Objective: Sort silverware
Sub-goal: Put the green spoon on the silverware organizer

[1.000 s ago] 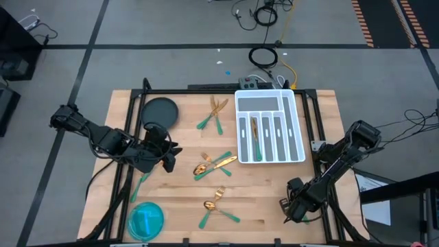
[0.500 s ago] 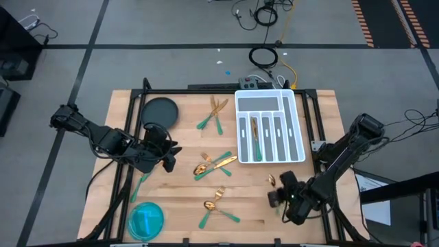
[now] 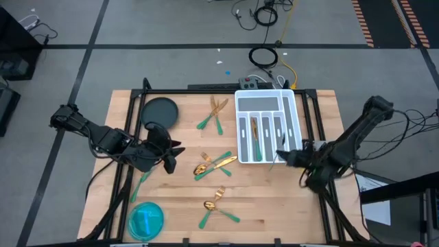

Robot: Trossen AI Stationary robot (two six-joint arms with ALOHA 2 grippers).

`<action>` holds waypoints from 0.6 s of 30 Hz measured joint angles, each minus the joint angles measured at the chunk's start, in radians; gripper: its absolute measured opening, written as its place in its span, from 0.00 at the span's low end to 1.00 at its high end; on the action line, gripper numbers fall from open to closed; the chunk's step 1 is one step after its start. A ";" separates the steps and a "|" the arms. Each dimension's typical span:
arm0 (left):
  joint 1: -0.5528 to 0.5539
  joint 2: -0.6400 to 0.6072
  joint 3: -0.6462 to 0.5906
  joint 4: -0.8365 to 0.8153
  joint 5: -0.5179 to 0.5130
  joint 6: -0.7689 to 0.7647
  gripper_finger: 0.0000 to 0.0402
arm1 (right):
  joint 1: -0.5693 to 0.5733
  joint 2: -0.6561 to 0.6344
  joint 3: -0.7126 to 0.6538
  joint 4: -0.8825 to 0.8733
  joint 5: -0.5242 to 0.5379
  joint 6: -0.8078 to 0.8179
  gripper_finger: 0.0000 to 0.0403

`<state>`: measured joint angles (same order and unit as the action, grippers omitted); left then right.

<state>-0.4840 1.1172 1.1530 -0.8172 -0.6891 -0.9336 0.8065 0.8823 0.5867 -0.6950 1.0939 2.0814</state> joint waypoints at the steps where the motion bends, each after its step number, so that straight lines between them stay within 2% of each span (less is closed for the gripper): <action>1: 0.000 0.000 0.000 0.008 0.000 0.008 0.37 | 0.002 -0.068 -0.041 0.029 -0.001 -0.031 0.00; 7: 0.000 0.000 0.000 0.052 0.000 0.032 0.37 | -0.013 -0.475 -0.217 0.239 -0.073 -0.386 0.00; 11: 0.009 0.000 0.000 0.090 0.000 0.033 0.37 | -0.048 -0.700 -0.258 0.259 -0.109 -0.578 0.00; 15: 0.037 0.000 0.000 0.168 -0.001 0.054 0.37 | -0.085 -0.853 -0.260 0.240 -0.103 -0.712 0.00; 18: 0.080 0.008 0.000 0.310 0.000 0.140 0.37 | -0.104 -0.880 -0.258 0.251 -0.102 -0.786 0.00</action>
<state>-0.4035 1.1249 1.1530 -0.5072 -0.6896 -0.7933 0.7022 0.0025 0.3282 -0.4440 0.9922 1.2955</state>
